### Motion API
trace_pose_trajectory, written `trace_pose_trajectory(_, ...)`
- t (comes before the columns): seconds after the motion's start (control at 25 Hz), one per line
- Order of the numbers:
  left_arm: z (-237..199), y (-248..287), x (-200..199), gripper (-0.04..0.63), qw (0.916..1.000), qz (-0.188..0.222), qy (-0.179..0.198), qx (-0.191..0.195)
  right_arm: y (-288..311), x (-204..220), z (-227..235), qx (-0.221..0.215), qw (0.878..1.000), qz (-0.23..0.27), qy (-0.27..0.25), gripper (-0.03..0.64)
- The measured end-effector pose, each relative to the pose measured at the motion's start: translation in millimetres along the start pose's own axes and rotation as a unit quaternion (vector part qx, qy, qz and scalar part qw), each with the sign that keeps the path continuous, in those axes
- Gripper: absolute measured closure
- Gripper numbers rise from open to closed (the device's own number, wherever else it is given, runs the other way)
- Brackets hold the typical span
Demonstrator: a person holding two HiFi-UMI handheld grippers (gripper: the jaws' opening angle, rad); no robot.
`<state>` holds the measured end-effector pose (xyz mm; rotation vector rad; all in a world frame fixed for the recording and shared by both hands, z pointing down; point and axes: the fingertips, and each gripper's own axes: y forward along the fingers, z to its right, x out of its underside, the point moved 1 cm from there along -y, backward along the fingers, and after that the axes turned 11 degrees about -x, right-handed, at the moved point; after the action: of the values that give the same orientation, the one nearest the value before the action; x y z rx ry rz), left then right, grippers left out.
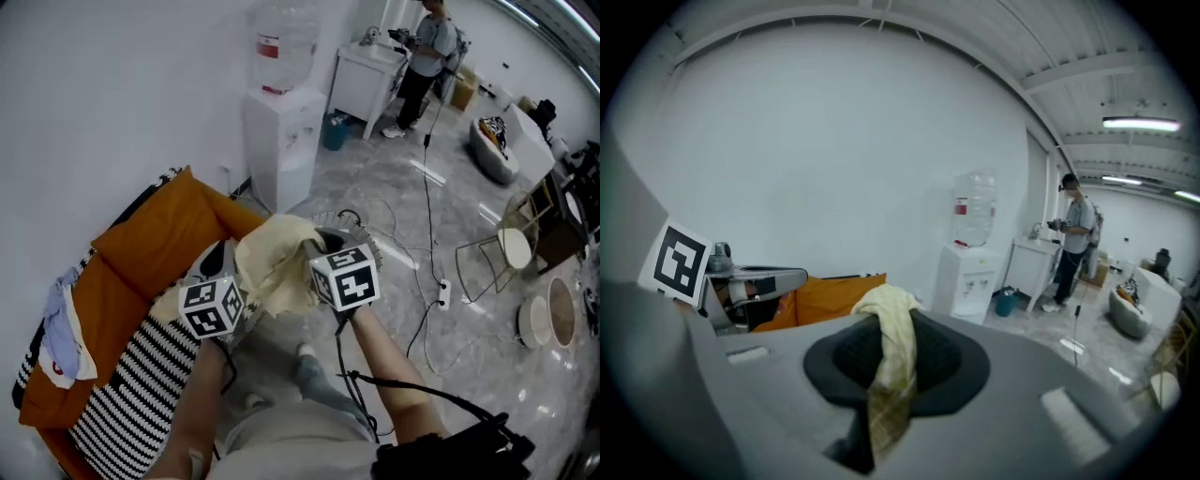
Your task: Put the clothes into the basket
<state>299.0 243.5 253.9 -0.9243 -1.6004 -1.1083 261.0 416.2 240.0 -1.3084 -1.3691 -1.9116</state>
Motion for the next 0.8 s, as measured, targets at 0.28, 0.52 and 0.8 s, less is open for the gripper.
trace_pose_trajectory(0.28,86.8,32.8,0.4,0.601,0.9970,-0.010,0.015,0.075,-55.3,32.3,65.2,0.071,0.997,-0.008,0.039,0.563)
trace_pose_trajectory(0.52,145.6,49.2,11.9,0.601,0.9926,-0.022,0.032,0.115,-92.3,55.8,109.0,0.109,0.992,-0.010,0.062,0.563)
trace_pose_trajectory(0.8,181.0,74.1,31.9,0.601,0.9873,-0.044,0.067,0.137,-102.5,75.2,160.6,0.133,0.987,-0.005,0.095,0.563)
